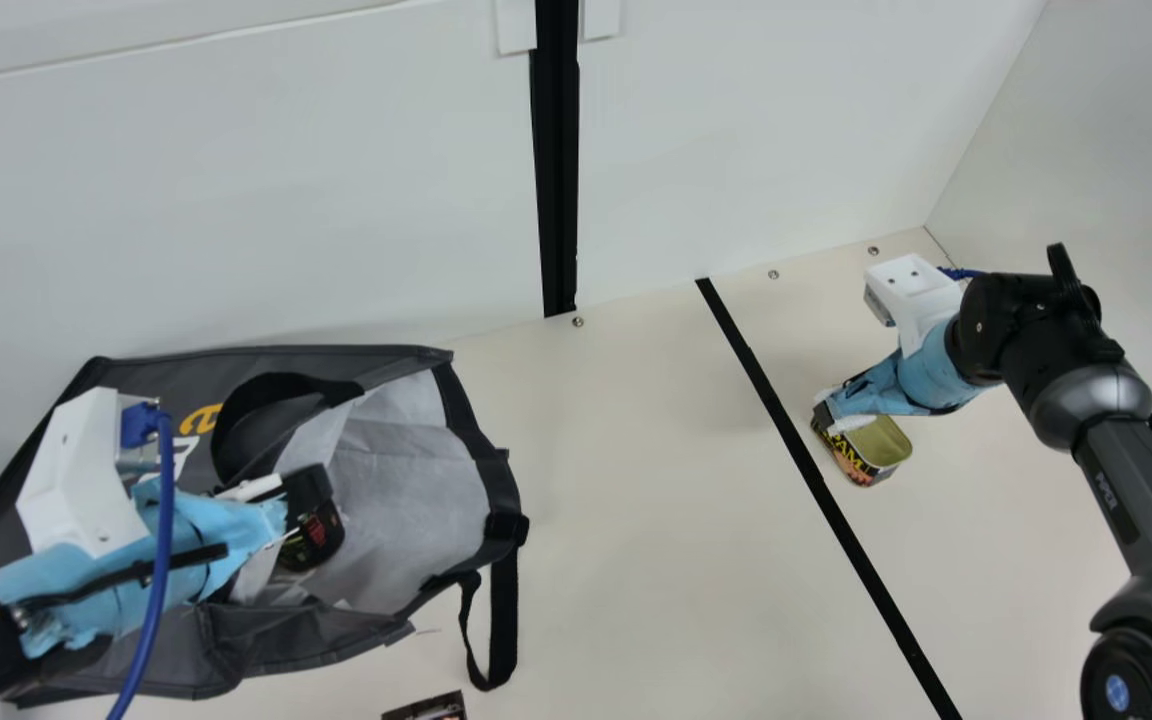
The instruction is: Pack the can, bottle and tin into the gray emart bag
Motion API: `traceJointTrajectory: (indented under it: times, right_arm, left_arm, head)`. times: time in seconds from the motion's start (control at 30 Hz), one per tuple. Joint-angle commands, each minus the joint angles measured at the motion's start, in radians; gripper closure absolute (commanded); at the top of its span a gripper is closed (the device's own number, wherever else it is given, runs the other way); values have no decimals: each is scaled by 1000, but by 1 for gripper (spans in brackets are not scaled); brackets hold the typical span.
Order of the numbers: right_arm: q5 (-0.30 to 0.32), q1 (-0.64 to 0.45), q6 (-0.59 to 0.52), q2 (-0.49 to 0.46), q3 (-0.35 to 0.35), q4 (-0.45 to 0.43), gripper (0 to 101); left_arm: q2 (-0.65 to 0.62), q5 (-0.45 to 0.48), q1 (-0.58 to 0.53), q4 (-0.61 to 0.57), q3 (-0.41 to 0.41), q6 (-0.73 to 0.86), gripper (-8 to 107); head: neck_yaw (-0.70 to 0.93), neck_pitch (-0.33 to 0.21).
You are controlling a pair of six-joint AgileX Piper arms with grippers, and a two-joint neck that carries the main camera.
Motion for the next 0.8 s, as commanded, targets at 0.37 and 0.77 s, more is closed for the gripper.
traceJointTrajectory:
  times: [0.37,0.77]
  right_arm:
    - [-27,0,-12,66,2,-10,10]
    - [-48,0,1,121,7,-23,10]
  left_arm:
    - [0,0,0,0,0,0,89]
    - [0,0,0,0,0,0,89]
  head:
    - [-1,-23]
    - [-1,-23]
